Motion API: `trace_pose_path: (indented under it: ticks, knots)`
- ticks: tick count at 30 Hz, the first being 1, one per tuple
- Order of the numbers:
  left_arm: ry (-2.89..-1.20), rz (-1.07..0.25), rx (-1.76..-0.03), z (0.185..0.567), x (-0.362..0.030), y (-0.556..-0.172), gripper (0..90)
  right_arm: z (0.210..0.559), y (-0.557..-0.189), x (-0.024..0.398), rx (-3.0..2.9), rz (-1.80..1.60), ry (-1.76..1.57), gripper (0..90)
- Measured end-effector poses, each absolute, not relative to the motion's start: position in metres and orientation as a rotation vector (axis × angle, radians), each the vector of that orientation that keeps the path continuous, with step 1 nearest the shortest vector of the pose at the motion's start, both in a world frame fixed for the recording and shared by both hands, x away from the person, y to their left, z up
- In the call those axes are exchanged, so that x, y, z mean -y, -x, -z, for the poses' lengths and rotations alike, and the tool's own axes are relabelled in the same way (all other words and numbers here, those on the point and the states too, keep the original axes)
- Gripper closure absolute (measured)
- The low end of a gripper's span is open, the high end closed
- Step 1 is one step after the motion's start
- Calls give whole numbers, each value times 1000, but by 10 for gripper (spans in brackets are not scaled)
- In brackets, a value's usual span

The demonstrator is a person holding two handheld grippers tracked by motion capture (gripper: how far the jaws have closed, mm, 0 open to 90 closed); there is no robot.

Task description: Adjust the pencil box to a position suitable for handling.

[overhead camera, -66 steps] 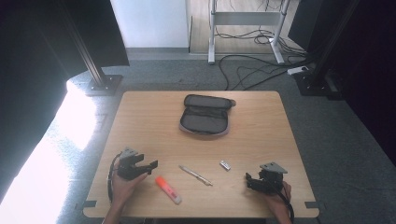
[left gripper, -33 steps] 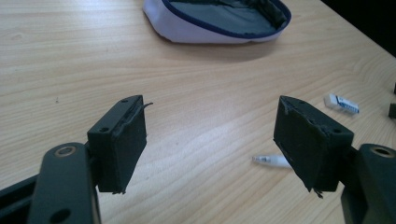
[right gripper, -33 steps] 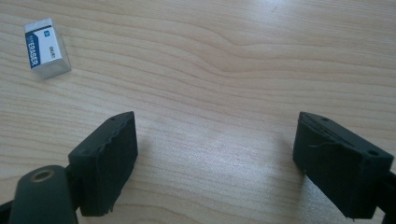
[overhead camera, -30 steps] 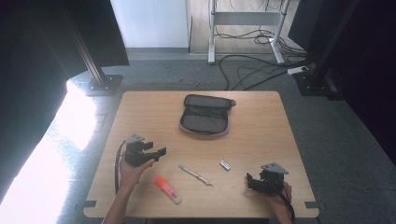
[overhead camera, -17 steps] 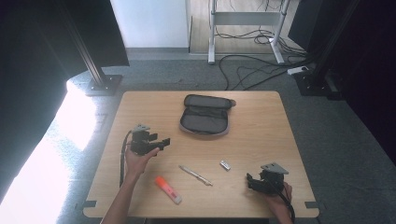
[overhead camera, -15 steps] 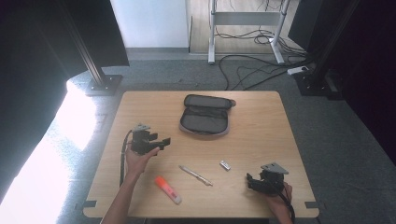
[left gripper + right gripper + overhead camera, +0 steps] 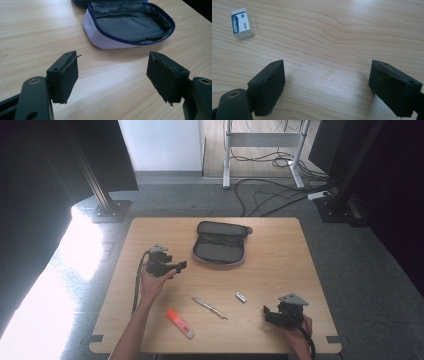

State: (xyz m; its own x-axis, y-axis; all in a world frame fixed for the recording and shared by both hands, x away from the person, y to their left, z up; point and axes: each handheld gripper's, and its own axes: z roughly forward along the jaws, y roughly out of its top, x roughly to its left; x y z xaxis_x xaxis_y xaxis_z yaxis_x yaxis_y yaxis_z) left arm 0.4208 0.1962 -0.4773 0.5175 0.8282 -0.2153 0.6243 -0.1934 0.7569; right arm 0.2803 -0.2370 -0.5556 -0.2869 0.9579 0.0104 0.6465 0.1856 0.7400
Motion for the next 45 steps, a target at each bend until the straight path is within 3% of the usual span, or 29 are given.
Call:
trace_pose_path:
  ticks: [26,45]
  knots:
    - [-1957,-285,-1212,479,-161,-460,311,556,-280,236,-2024,-904,-1480,135]
    - [-1943,-294,-1266,497,-157,-483,352,555,-279,235,-2030,-909,-1473,154]
